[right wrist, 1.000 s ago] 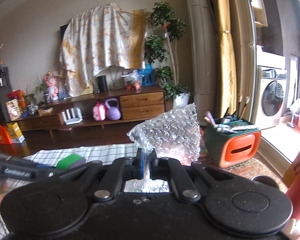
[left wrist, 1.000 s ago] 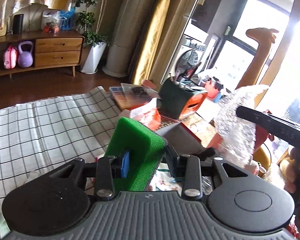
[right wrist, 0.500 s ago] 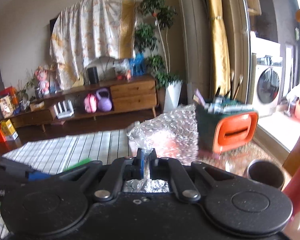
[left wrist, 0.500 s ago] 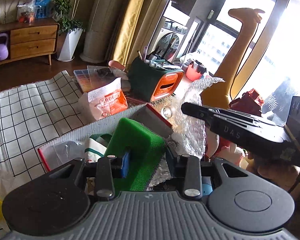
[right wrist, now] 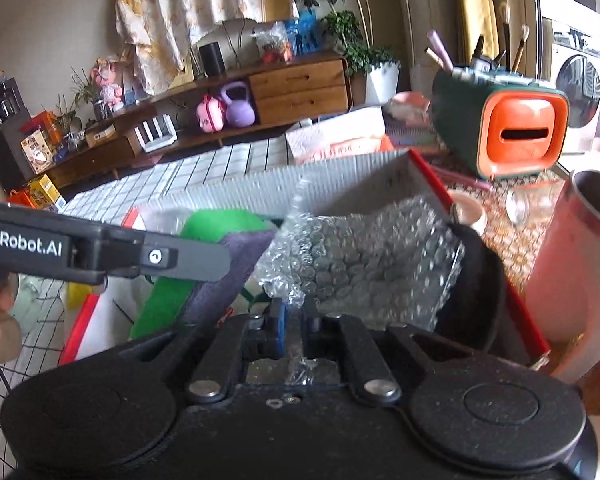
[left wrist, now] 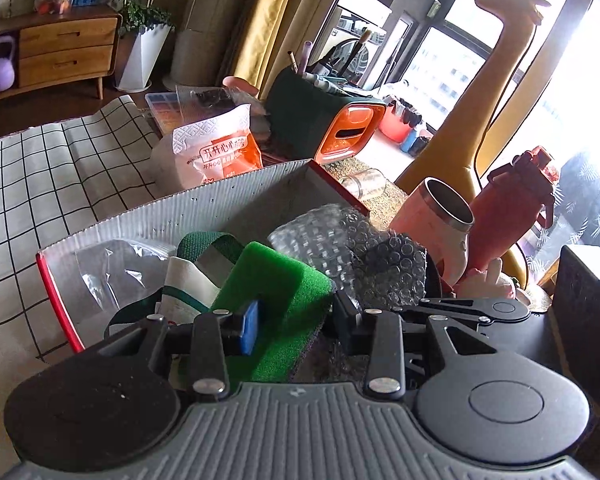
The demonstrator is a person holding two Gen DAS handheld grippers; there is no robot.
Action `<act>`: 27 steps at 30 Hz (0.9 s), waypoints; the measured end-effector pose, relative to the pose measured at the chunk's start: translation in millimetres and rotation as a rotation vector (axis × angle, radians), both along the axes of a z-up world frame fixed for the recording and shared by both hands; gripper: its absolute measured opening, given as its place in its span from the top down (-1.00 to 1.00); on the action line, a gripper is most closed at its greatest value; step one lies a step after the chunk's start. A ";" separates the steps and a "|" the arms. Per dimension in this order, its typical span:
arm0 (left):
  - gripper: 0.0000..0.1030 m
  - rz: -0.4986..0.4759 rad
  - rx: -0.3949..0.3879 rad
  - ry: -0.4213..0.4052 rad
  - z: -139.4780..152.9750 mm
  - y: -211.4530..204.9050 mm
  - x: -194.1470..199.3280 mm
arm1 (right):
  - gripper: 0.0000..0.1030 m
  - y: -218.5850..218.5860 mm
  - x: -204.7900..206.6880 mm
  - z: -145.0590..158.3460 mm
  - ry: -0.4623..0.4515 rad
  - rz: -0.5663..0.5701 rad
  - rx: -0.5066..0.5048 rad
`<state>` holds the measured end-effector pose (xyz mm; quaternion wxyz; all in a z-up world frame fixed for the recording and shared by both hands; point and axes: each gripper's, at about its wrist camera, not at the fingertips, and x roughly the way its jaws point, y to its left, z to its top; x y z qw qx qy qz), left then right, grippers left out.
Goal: Organize soft objects
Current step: 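Open both tools, dropping the sponge and bubble wrap into the box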
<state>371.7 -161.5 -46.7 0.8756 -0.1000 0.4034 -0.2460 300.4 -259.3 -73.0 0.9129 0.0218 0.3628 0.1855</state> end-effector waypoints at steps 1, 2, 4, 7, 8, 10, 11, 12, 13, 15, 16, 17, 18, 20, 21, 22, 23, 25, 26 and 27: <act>0.25 -0.001 -0.003 0.001 -2.2 -0.9 0.4 | 0.80 1.9 -0.6 -2.4 0.012 0.004 -0.009; 0.25 -0.003 -0.006 0.004 -4.2 -1.9 1.2 | 0.79 2.0 -0.3 -4.6 0.016 0.008 -0.016; 0.25 -0.003 -0.015 0.004 -6.5 -3.1 0.6 | 0.71 2.0 -1.9 -4.8 0.025 0.014 -0.011; -0.14 -0.006 -0.022 0.030 -10.9 -5.3 0.5 | 0.54 -0.6 -3.9 -0.9 0.025 0.013 0.003; -0.28 -0.005 -0.022 0.033 -11.7 -5.4 -0.3 | 0.54 -0.8 -6.3 1.2 0.019 0.011 0.003; -0.45 -0.001 -0.009 0.031 -11.2 -6.1 -3.3 | 0.48 -2.0 -10.2 6.9 0.001 0.007 0.004; -0.45 -0.001 -0.008 0.025 -10.5 -5.9 -6.0 | 0.45 -3.0 -12.4 10.3 -0.007 0.005 0.006; -0.46 -0.008 -0.010 0.020 -9.5 -5.2 -8.3 | 0.39 -3.4 -14.5 13.4 -0.010 0.005 0.007; -0.46 -0.010 -0.010 0.015 -8.1 -4.1 -10.4 | 0.36 -3.4 -15.7 16.6 -0.016 0.007 0.004; -0.46 -0.011 -0.011 0.005 -3.8 -0.9 -14.1 | 0.32 -4.7 -16.7 22.0 -0.026 0.011 -0.001; -0.46 -0.012 -0.014 -0.002 -0.8 1.0 -16.7 | 0.29 -4.5 -18.9 24.9 -0.032 0.011 -0.006; -0.46 -0.012 -0.016 -0.008 1.7 3.0 -19.1 | 0.28 -4.3 -21.1 27.6 -0.037 0.013 -0.010; -0.46 -0.013 -0.018 -0.014 4.9 5.3 -21.8 | 0.26 -4.0 -22.9 30.4 -0.043 0.015 -0.014; -0.47 -0.009 -0.010 -0.029 11.2 9.8 -28.0 | 0.20 -2.7 -28.3 36.3 -0.055 0.015 -0.022; -0.47 -0.005 -0.005 -0.039 14.3 12.0 -31.4 | 0.17 -2.0 -31.5 39.6 -0.062 0.017 -0.020; -0.47 -0.004 0.000 -0.048 17.3 14.1 -34.8 | 0.14 -1.4 -34.4 42.5 -0.066 0.019 -0.019; -0.47 -0.002 0.006 -0.059 20.7 17.4 -39.1 | 0.12 -0.5 -37.1 45.3 -0.070 0.020 -0.021; -0.47 0.004 0.020 -0.076 27.2 22.6 -47.4 | 0.06 1.5 -43.3 51.4 -0.082 0.023 -0.020; -0.47 0.006 0.024 -0.083 30.8 25.7 -51.8 | 0.04 2.5 -46.4 54.7 -0.087 0.024 -0.017; -0.47 0.009 0.027 -0.090 34.2 28.9 -56.3 | -0.01 3.4 -49.6 58.2 -0.093 0.026 -0.015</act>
